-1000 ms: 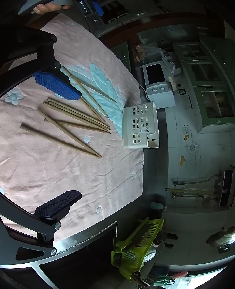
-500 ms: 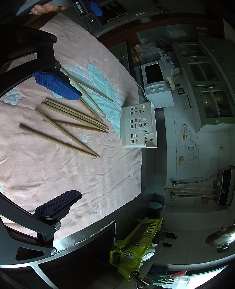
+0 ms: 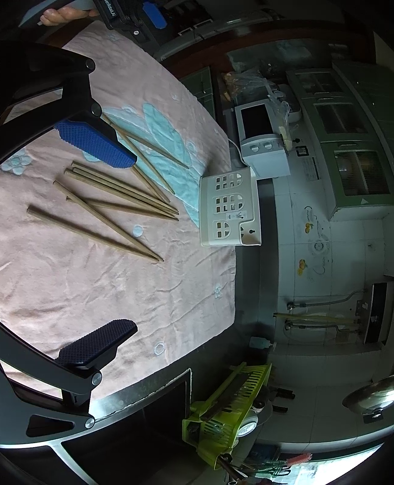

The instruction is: Organize utensils

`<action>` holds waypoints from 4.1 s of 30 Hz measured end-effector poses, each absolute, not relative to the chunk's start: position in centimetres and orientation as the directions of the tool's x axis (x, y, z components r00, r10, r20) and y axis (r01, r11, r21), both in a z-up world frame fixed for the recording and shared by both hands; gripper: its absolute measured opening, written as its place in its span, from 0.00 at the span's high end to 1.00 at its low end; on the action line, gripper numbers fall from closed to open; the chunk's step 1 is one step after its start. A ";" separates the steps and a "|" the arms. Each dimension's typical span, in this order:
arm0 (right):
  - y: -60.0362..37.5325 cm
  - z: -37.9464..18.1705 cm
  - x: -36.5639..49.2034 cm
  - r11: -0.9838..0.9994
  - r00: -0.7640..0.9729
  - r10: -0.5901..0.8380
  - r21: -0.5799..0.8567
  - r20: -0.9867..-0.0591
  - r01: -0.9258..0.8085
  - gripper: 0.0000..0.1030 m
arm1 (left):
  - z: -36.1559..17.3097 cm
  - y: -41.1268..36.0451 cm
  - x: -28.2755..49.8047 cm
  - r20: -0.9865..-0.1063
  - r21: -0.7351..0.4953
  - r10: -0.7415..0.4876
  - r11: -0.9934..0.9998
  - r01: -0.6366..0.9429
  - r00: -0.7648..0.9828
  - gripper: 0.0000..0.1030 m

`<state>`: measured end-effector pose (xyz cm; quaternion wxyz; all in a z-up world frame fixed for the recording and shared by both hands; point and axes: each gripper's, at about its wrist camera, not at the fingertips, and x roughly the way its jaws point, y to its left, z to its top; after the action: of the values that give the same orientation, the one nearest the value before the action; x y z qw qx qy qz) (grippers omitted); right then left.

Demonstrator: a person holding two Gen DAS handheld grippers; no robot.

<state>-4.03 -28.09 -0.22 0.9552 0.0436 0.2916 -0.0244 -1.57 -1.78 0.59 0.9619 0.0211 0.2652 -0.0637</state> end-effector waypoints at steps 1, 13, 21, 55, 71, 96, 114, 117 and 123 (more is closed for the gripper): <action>-28.1 -0.2 -4.0 0.995 0.829 -0.023 0.067 -0.559 0.073 0.06 | 0.6 -1.9 -1.6 -0.512 0.005 -0.119 0.990 0.141 0.850 0.05; -27.9 -0.7 -3.7 0.995 0.824 -0.019 0.068 -0.567 0.070 0.06 | 0.2 -2.4 -1.2 -0.522 0.001 -0.139 0.987 0.164 0.842 0.05; -27.9 -0.7 -3.7 0.995 0.824 -0.016 0.069 -0.567 0.067 0.06 | 0.2 -2.4 -1.1 -0.523 0.003 -0.134 0.987 0.160 0.842 0.05; -27.2 -1.1 -3.5 0.997 0.820 -0.017 0.056 -0.572 0.060 0.06 | -0.3 -1.8 0.0 -0.550 -0.003 -0.136 0.987 0.160 0.824 0.05; -27.5 -3.5 -2.3 0.995 0.792 -0.027 0.055 -0.610 0.077 0.07 | -4.0 -3.0 4.5 -0.645 -0.043 -0.161 0.984 0.176 0.747 0.34; -28.6 -8.3 0.1 0.988 0.712 0.020 0.122 -0.701 0.092 0.36 | -10.5 -6.4 13.0 -0.766 -0.156 -0.254 0.965 0.212 0.591 0.77; -28.9 -10.6 0.0 0.980 0.668 0.051 0.166 -0.742 0.110 0.62 | -11.8 -6.7 14.3 -0.772 -0.183 -0.273 0.960 0.210 0.574 0.89; -28.5 -10.8 0.1 0.979 0.664 0.064 0.177 -0.745 0.105 0.65 | -11.8 -6.9 14.2 -0.771 -0.174 -0.271 0.960 0.218 0.576 0.93; -27.5 -11.1 0.5 0.979 0.651 0.076 0.179 -0.755 0.094 0.73 | -11.8 -6.4 14.4 -0.771 -0.196 -0.284 0.957 0.212 0.570 0.94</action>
<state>0.47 -27.51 -11.06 0.9030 0.1017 0.4175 -0.0050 14.44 -6.45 -11.80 0.8850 -0.0408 0.4421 -0.1403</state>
